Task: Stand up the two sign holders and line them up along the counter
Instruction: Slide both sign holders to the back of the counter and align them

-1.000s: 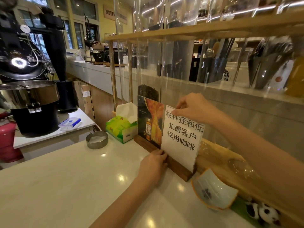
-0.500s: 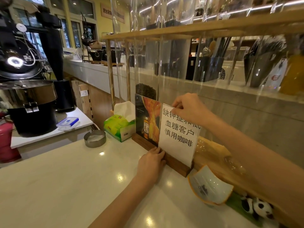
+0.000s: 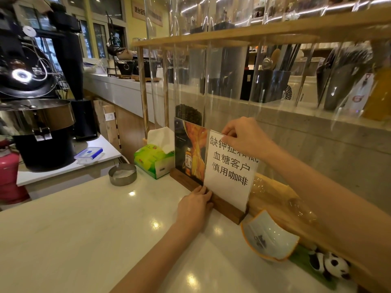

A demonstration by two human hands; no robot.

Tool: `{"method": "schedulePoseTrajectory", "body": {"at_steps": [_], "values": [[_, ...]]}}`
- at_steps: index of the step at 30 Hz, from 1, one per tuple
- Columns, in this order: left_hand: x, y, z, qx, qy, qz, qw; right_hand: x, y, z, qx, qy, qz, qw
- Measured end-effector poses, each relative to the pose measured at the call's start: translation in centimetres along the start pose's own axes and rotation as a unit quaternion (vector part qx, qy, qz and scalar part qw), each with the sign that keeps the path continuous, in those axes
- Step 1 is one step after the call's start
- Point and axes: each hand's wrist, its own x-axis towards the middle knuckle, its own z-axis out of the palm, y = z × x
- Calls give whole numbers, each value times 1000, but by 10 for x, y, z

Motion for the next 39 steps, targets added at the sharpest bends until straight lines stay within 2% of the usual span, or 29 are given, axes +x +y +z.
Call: {"method": "schedulePoseTrajectory", "body": {"at_steps": [7, 10, 15, 27, 39], "values": [[2, -1, -5, -9, -35, -1, 999, 2, -1, -3, -3, -12, 7, 1000], [-1, -4, -8, -50, -20, -12, 998, 3, -2, -5, -3, -27, 13, 1000], [-3, -19, -7, -45, -10, -55, 997, 7, -9, -5, -22, -61, 14, 998], [-4, -28, -5, -62, -31, -66, 995, 8, -12, 5, -17, -2, -10, 1000], [-3, -28, -3, -41, -46, -70, 996, 7, -13, 7, 0, 17, -8, 1000]]}}
